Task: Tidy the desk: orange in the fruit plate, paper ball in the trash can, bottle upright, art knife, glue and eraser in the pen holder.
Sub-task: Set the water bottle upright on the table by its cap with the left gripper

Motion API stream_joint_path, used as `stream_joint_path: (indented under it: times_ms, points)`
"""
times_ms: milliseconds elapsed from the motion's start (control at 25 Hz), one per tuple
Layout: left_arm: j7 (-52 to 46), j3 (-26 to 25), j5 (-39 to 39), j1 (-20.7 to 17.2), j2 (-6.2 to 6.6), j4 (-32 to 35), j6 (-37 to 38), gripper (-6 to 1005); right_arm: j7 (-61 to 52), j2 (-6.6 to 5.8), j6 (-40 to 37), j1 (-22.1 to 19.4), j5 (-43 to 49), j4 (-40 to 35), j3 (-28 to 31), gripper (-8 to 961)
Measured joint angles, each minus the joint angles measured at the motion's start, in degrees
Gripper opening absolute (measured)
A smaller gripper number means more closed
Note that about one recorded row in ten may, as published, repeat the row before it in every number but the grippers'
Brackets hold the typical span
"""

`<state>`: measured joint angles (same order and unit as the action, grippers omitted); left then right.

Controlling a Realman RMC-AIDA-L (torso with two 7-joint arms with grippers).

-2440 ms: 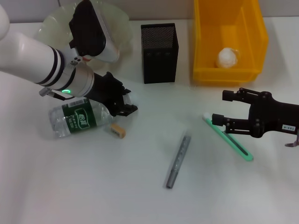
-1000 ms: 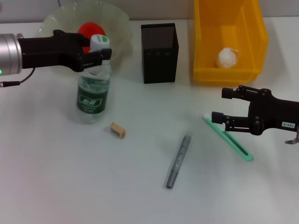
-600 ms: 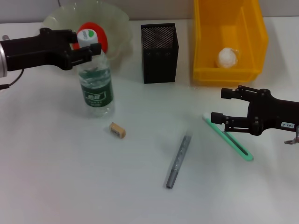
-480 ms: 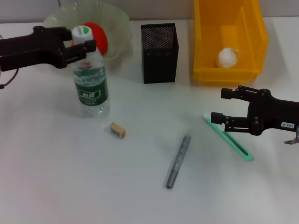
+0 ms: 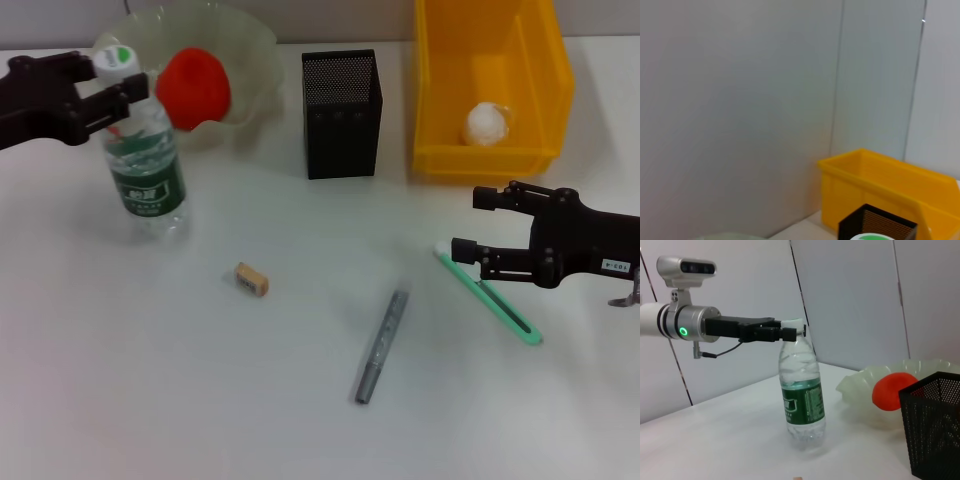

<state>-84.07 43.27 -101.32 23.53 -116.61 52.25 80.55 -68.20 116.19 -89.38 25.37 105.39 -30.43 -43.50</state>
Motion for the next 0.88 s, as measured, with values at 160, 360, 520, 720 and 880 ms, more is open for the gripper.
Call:
stream_joint_path:
  times_ms: [160, 360, 520, 720, 880]
  points:
    - [2.04, -3.49, 0.02, -0.13, 0.19, -2.32, 0.17, 468, -0.01, 0.0, 0.0, 0.1, -0.01, 0.02, 0.0, 828]
    - [5.38, -7.92, 0.07, 0.35, 0.06, -5.45, -0.57, 470, -0.01, -0.01, 0.03, 0.19, -0.01, 0.02, -0.03, 828]
    - [6.46, -8.42, 0.08, 0.56, -0.22, -6.29, -2.48, 472, -0.01, 0.0, 0.05, 0.2, -0.01, 0.02, -0.07, 828]
    - [7.98, -8.64, 0.54, 0.68, -0.99, -6.81, -5.42, 475, -0.01, 0.06, 0.08, 0.2, -0.01, 0.02, 0.06, 828]
    - [8.42, -8.65, 0.67, 1.21, -1.31, -7.71, -7.57, 477, -0.01, 0.09, 0.09, 0.2, -0.01, 0.02, 0.09, 828]
